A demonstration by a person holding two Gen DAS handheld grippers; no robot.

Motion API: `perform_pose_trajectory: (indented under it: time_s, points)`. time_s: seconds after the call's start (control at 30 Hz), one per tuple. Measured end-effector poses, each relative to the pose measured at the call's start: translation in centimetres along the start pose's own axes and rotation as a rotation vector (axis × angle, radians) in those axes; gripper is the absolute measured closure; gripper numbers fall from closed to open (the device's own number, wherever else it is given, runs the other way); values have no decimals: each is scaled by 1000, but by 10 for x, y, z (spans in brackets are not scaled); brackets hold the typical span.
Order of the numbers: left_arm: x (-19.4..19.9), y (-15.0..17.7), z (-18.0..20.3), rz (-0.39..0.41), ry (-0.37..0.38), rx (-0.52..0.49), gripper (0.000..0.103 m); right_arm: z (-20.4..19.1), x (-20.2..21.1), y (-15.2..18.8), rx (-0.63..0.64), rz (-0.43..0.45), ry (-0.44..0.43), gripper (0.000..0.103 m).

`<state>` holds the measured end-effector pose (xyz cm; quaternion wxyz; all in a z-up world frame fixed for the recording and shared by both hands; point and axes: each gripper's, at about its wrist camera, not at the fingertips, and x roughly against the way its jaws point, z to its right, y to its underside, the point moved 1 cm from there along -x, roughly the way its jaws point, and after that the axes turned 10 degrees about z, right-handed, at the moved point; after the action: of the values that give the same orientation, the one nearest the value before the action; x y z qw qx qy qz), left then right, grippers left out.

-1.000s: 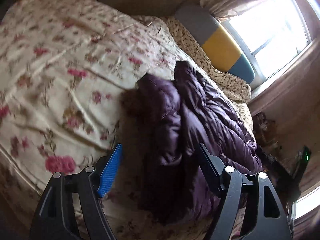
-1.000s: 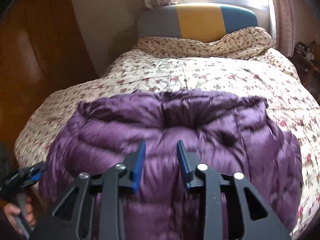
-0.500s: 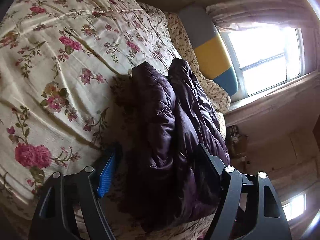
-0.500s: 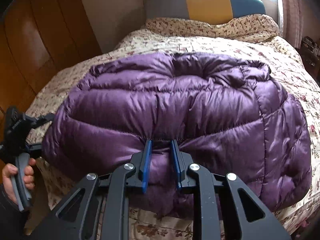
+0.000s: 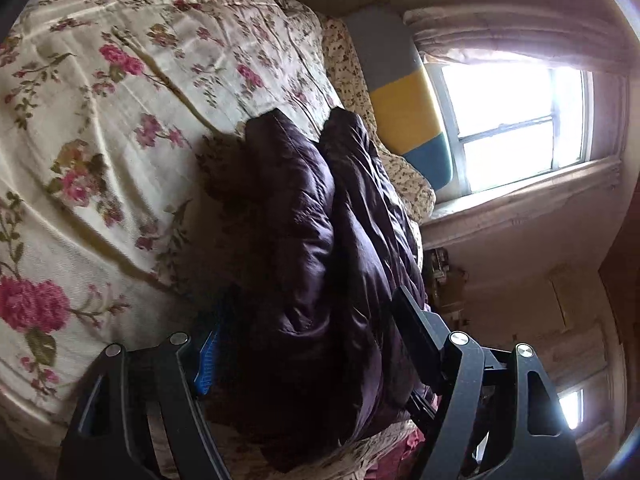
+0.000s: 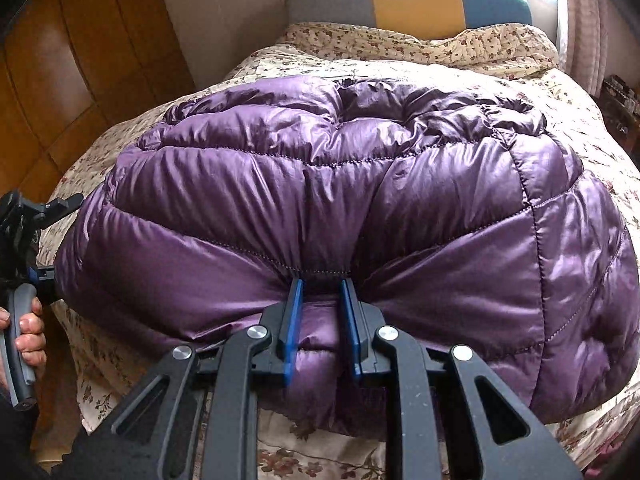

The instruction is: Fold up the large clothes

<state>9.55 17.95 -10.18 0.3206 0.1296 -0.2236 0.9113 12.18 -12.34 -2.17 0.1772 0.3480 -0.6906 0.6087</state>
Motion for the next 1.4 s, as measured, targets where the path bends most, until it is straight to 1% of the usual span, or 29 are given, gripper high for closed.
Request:
perform_pose_trajectory:
  time_s: [0.03, 0.07, 0.13, 0.27, 0.33, 0.37, 0.47, 0.67, 0.9, 1.0, 1.2, 1.33, 1.4]
  points:
    - [-2, 2, 2, -7, 1, -6, 29, -1, 0, -1, 2, 0, 0, 85]
    - [-3, 3, 3, -13, 6, -8, 32, -1, 0, -1, 5, 0, 0, 85]
    - [-6, 5, 5, -15, 6, -8, 35, -1, 0, 0, 13, 1, 0, 85]
    - [-8, 7, 10, -23, 10, -38, 52, -2, 0, 1, 24, -10, 15, 85]
    - [-11, 6, 15, -23, 20, -50, 57, -4, 0, 0, 20, -18, 31, 85]
    - [-10, 6, 19, -21, 24, -66, 62, -5, 0, 1, 20, -20, 36, 85]
    - [-8, 7, 34, -19, 36, -112, 68, -8, 0, 1, 21, -20, 60, 85]
    - [-4, 10, 75, -16, 80, -196, 68, -13, -3, 2, 32, -21, 98, 85]
    - [-15, 21, 120, -35, 155, -253, 68, -13, -5, 4, 25, -14, 93, 85]
    - [-24, 28, 140, -57, 191, -280, 68, -11, -6, 5, 26, -10, 87, 85]
    - [-55, 47, 183, -132, 263, -345, 68, -4, -6, 8, 15, -2, 59, 85]
    - [-88, 62, 206, -200, 304, -370, 68, 2, -5, 8, 4, 0, 28, 86]
    - [-103, 70, 212, -227, 310, -382, 68, 7, -4, 8, -9, -1, 7, 86]
